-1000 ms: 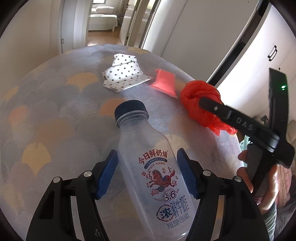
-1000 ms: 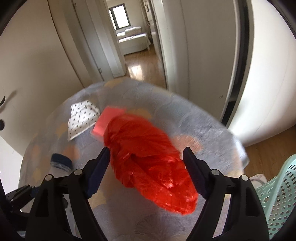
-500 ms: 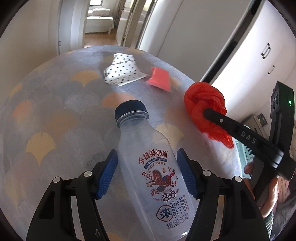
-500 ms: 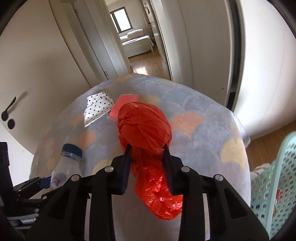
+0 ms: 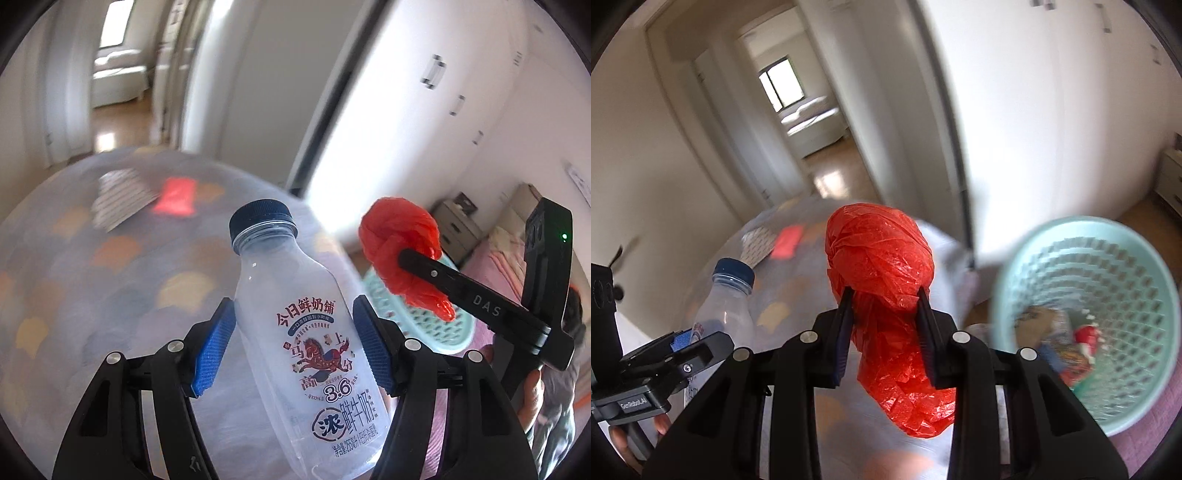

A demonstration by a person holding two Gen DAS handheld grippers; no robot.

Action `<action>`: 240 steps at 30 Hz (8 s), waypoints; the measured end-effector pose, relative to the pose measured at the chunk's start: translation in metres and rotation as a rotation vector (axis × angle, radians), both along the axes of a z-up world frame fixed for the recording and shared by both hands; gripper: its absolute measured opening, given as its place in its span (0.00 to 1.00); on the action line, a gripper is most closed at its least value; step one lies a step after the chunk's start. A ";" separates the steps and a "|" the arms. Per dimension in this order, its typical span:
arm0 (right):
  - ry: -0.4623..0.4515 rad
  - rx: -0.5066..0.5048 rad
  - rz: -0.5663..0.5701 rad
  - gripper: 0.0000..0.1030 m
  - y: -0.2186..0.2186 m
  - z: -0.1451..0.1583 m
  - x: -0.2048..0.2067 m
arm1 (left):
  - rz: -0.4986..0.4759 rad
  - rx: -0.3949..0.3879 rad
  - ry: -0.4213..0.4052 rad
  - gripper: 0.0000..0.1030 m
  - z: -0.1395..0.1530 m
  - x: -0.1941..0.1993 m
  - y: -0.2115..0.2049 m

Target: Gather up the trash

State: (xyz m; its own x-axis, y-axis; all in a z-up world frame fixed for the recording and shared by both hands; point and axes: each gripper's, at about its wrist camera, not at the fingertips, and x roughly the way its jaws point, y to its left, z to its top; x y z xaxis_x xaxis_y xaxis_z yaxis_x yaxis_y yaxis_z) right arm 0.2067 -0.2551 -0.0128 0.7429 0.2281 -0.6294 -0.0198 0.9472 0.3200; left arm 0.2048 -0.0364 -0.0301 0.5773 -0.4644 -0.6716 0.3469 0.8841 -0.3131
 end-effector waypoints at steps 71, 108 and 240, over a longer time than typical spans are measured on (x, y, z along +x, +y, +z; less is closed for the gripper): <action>-0.112 -0.077 -0.109 0.45 0.062 0.061 0.041 | 0.185 -0.021 -0.175 0.76 0.045 0.093 0.078; 0.109 -0.193 0.129 0.45 0.250 -0.051 0.203 | 0.265 0.032 0.016 0.11 -0.049 0.172 0.176; -0.306 -0.344 -0.448 0.58 -0.026 0.045 -0.186 | 0.054 0.132 -0.444 0.92 0.039 -0.153 -0.069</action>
State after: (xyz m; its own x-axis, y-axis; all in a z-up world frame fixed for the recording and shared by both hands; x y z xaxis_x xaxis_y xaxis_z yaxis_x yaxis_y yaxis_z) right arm 0.0205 -0.2806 0.0323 0.8770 -0.3228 -0.3559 0.3590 0.9325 0.0390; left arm 0.0519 -0.1051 0.0091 0.8432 -0.3527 -0.4058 0.3741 0.9269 -0.0284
